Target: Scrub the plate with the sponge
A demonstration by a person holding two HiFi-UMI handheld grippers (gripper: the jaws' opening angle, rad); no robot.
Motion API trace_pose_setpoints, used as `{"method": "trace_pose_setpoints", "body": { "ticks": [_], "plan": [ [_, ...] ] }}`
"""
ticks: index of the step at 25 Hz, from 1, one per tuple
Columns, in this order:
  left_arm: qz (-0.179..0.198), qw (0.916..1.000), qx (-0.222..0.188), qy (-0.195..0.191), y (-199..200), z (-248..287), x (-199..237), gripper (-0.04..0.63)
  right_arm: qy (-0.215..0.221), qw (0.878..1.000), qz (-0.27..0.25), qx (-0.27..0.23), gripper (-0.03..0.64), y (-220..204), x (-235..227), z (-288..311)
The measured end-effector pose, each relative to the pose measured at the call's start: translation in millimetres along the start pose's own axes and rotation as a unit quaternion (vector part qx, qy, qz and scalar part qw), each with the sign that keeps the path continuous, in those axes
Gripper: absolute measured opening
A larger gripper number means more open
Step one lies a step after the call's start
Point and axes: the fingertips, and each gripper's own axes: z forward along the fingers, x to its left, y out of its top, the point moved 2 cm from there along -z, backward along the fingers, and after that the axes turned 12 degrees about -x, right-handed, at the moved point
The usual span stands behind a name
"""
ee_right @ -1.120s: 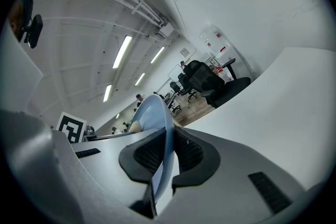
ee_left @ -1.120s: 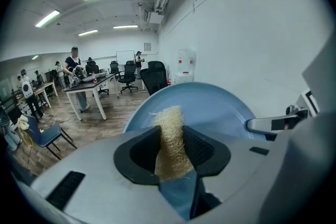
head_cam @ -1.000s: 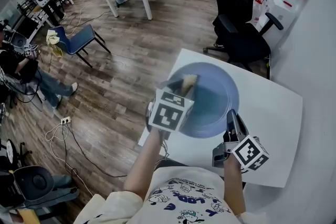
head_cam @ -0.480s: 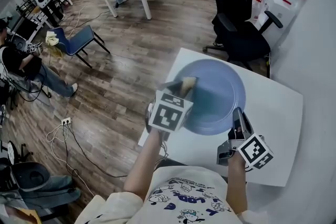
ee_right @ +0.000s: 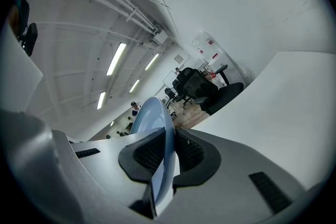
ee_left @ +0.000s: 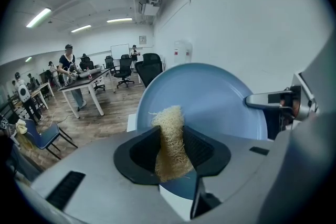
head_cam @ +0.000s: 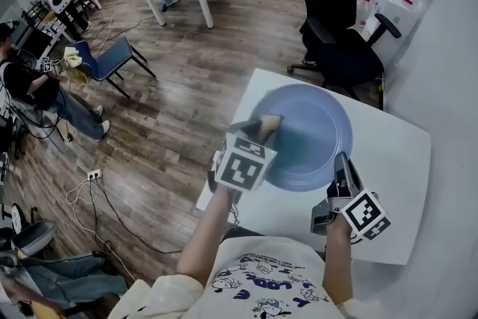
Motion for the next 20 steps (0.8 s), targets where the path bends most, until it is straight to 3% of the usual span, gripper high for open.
{"method": "trace_pose_setpoints", "body": {
  "ticks": [20],
  "plan": [
    [0.013,0.999,0.032,-0.028,-22,1,-20,0.14,-0.014,1.0,0.005,0.002,0.037,-4,-9,2]
  ]
}}
